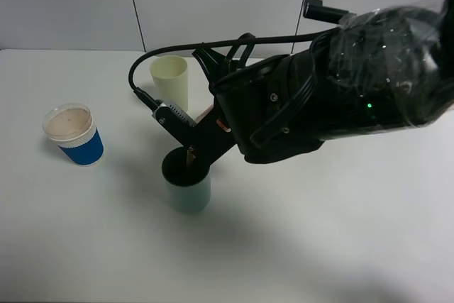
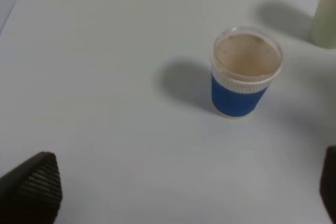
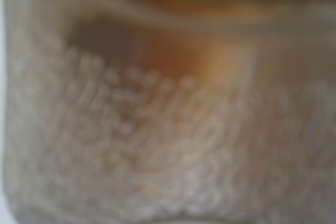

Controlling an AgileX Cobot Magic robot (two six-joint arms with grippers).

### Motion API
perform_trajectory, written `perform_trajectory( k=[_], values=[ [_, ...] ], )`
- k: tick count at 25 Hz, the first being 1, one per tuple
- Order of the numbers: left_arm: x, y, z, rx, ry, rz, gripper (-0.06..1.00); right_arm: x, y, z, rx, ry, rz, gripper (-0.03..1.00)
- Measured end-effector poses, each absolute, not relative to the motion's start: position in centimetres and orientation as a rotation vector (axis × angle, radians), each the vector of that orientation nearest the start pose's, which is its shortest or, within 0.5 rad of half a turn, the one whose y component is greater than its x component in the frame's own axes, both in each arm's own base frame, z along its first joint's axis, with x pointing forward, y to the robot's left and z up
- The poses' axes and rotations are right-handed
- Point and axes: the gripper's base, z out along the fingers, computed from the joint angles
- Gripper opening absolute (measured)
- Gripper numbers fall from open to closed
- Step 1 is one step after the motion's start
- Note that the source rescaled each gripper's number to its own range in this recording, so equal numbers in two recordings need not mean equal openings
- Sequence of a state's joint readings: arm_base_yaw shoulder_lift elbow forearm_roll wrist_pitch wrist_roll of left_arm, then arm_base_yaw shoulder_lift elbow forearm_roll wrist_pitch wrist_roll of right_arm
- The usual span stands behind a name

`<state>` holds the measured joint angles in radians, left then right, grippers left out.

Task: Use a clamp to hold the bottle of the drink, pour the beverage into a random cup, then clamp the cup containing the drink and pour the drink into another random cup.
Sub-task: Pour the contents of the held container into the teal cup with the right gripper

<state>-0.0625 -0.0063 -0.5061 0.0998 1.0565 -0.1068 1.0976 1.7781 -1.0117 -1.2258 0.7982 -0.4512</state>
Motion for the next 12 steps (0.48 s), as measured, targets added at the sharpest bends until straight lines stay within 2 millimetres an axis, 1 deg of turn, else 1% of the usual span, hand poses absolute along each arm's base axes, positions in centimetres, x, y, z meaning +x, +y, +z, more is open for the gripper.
perform_trajectory(
  k=[12],
  values=[
    [-0.61, 0.83, 27.96, -0.050, 2.023, 0.012, 1.00, 21.22, 27.70, 19.76, -2.339, 0.893, -1.147, 0.00]
  ],
)
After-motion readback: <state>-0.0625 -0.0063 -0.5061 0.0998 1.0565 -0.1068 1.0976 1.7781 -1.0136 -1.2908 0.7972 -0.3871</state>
